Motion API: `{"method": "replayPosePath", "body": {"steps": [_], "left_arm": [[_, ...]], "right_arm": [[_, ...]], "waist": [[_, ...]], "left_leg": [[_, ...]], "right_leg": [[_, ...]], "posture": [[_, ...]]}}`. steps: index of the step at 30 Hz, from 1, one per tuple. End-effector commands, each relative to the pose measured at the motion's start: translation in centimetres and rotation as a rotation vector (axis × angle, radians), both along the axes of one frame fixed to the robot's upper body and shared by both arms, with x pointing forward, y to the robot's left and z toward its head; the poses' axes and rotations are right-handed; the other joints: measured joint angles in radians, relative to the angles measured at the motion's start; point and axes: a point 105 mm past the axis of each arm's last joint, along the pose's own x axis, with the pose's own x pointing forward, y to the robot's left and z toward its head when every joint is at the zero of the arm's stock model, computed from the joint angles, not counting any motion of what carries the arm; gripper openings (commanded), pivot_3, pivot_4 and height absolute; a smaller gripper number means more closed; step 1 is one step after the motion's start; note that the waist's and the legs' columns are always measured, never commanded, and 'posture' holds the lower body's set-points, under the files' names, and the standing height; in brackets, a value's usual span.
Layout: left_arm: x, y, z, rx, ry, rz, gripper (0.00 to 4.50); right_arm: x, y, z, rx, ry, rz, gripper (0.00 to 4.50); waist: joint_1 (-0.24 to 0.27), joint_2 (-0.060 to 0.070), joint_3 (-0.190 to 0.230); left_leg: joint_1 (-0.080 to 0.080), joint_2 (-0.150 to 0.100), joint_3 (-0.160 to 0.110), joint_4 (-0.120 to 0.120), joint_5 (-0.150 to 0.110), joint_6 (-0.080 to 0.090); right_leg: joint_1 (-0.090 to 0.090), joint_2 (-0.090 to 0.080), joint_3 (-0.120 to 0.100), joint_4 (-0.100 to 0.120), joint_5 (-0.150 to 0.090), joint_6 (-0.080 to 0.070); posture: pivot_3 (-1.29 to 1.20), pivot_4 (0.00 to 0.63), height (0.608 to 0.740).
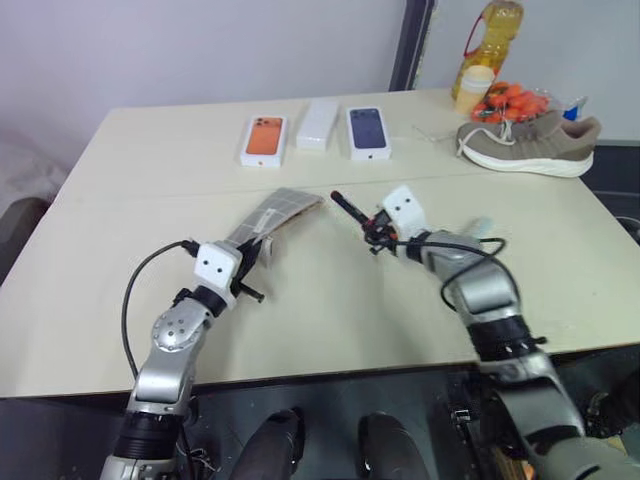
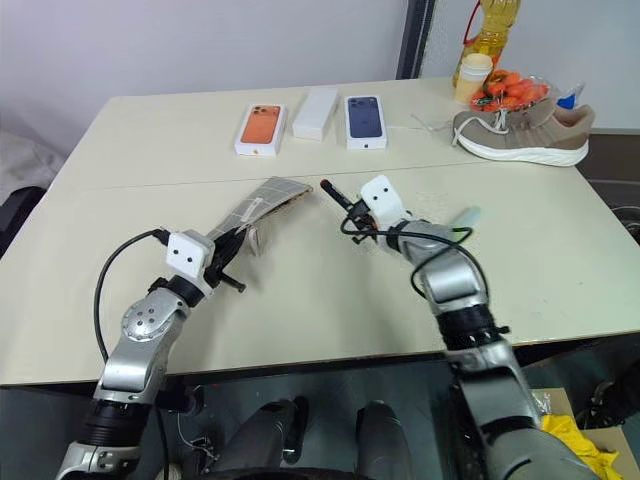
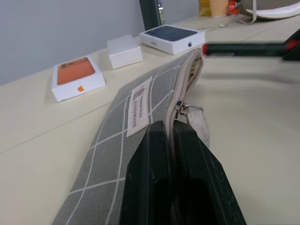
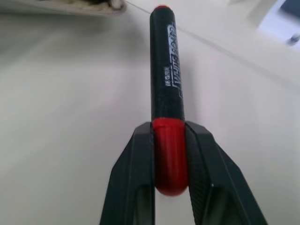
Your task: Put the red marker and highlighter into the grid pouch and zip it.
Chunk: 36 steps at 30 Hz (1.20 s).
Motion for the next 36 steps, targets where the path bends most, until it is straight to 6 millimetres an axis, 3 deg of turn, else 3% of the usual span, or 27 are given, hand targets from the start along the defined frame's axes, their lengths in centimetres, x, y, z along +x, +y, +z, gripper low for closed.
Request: {"method": "replayPosePath", "body": {"steps": [1, 7, 26, 32, 36], "left_arm": [[0.1, -0.2, 2.0, -0.026, -0.058, -0.023, 0.00], [0.5, -0.8, 2.3, -0.035, -0.060, -0.052, 0.00], [-0.5, -1.9, 1.9, -0.033, -0.048, -0.109, 0.00], [-1.0, -2.4, 2.1, -0.013, -0.060, -0.154, 0.00], [-1.6, -3.1, 2.3, 0.026, -0.064, -0.222, 0.00]], "right_arm": [[-2.0, 0.9, 2.4, -0.012, -0.081, 0.117, 0.33], [-3.3, 1.6, 2.8, -0.023, -0.084, 0.179, 0.33], [-2.6, 2.7, 2.4, -0.040, -0.074, 0.184, 0.33], [-2.6, 2.7, 2.3, -0.129, -0.091, 0.207, 0.33], [-3.0, 2.8, 2.3, -0.278, -0.140, 0.273, 0.33]], "waist": [[-0.004, 0.000, 0.000], [0.000, 0.000, 0.000], [0.001, 0.000, 0.000], [0.001, 0.000, 0.000], [0.001, 0.000, 0.000]], "left_leg": [[0.000, 0.000, 0.000, 0.000, 0.000, 0.000], [0.000, 0.001, 0.000, 0.000, 0.000, 0.000], [0.000, 0.001, -0.001, 0.000, 0.000, 0.000], [0.000, 0.000, -0.001, 0.000, 0.000, 0.000], [0.000, 0.000, -0.001, 0.001, 0.000, 0.000]], "right_leg": [[0.000, 0.000, 0.000, 0.000, 0.000, 0.000], [0.000, 0.000, 0.000, 0.000, 0.000, 0.000], [0.001, 0.000, -0.001, -0.001, 0.000, 0.000], [0.001, 0.000, -0.001, -0.001, 0.000, 0.000], [0.001, 0.000, -0.001, -0.001, 0.000, 0.000]], "posture": [[0.00, 0.150, 0.740], [0.00, 0.150, 0.740], [0.00, 0.150, 0.740], [0.00, 0.150, 0.740], [0.00, 0.150, 0.740]]}}
